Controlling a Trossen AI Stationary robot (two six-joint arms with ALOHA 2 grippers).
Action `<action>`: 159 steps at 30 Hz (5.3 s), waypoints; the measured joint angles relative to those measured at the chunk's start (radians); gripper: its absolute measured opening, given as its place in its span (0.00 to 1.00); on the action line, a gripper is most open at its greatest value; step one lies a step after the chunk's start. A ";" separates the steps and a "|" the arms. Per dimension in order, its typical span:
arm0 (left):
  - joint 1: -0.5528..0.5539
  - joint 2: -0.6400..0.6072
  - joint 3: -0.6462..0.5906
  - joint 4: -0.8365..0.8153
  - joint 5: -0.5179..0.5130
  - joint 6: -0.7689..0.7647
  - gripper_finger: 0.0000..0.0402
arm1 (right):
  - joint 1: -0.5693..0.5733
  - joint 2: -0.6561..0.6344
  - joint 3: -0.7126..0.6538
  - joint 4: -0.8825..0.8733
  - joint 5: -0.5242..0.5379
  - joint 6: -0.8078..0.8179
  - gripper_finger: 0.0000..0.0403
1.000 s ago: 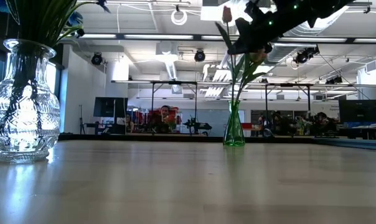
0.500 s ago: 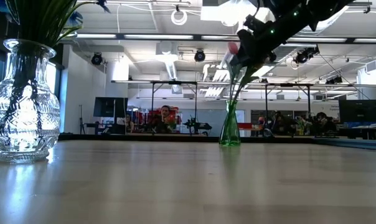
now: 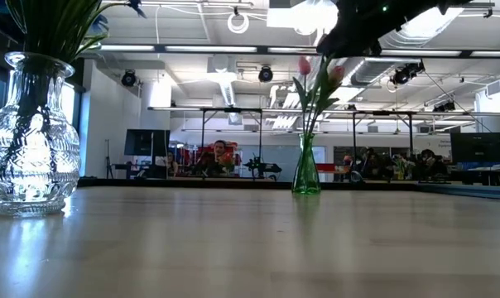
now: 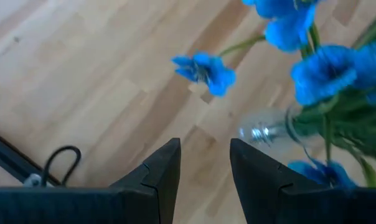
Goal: Sort flowers into vase by color
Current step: Put the pink flower into the green vase, then move the transparent vase to the top left of the table
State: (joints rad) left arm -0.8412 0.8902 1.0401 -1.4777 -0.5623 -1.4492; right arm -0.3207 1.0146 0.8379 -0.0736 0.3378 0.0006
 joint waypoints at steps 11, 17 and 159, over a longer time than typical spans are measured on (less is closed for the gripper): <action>-0.225 0.092 -0.001 -0.067 0.158 -0.223 0.32 | 0.121 -0.114 0.000 -0.068 0.000 0.021 0.57; -0.299 0.211 -0.001 -0.079 0.189 -0.305 0.32 | 0.174 -0.111 0.000 -0.073 0.000 0.019 0.57; -0.274 0.393 -0.441 0.892 -0.401 0.198 0.57 | 0.367 -0.077 -0.002 -0.299 0.039 0.130 0.58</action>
State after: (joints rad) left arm -1.1147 1.2835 0.5987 -0.5854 -0.9632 -1.2509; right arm 0.0467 0.9375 0.8364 -0.3723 0.3771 0.1310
